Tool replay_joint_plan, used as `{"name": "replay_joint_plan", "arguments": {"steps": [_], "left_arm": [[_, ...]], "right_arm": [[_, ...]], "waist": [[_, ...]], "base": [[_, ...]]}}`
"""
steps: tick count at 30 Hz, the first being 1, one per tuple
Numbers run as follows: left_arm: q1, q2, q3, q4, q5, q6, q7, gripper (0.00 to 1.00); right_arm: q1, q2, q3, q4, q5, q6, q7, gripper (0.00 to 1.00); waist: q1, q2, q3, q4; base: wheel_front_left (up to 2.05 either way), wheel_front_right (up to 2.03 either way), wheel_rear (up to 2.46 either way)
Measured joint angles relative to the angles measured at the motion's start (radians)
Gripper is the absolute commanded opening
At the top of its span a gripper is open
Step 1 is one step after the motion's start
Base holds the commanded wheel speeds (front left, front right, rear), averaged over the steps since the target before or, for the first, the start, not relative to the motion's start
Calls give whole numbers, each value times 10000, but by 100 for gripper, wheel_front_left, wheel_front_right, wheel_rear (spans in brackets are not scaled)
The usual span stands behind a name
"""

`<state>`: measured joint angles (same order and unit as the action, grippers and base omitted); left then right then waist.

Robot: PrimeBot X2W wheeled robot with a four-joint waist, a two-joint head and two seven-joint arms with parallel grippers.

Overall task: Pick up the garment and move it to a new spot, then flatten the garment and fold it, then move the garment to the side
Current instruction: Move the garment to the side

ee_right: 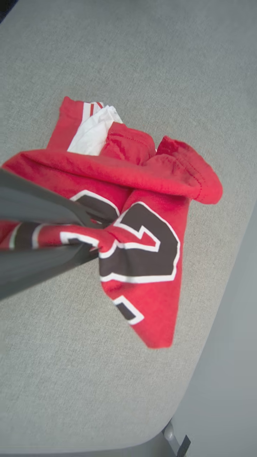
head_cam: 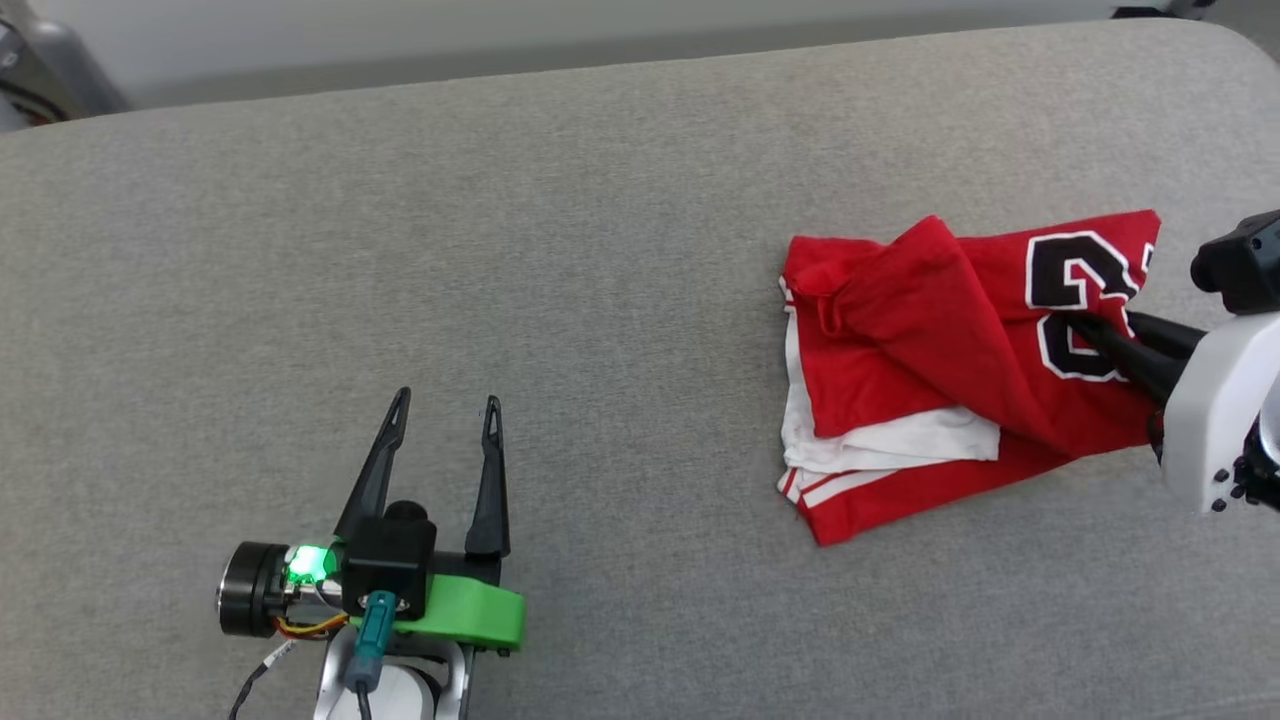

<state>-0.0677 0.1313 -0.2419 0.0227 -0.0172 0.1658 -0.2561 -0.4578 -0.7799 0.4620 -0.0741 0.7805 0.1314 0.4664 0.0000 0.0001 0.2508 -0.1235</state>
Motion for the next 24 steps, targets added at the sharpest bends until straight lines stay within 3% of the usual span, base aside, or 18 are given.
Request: {"name": "replay_joint_plan", "arguments": {"steps": [6, 10, 15, 24], "left_arm": [[-398, 186, 54, -217, 77, 10, 0, 100], [-761, 334, 65, -414, 119, -27, 0, 100], [-1219, 483, 73, -579, 178, -31, 0, 100], [-1870, 527, -63, -961, 259, -15, 0, 100]], "right_arm": [[-595, -355, -330, 600, -180, 0, -282, 0], [-1058, -922, -679, 1313, -320, 0, -428, 0], [-1551, -1547, -1112, 2577, -497, 0, -675, 0], [-2326, -1962, -2117, 4847, -1471, 0, -1154, 0]], "waist": [[1, 0, 542, -526], [0, 0, 1096, -669], [1, 0, 1898, -666], [1, 0, 3171, -421]], "base": [[0, 0, 0], [0, 0, 0], [0, 0, 0], [0, 0, 0]]}}
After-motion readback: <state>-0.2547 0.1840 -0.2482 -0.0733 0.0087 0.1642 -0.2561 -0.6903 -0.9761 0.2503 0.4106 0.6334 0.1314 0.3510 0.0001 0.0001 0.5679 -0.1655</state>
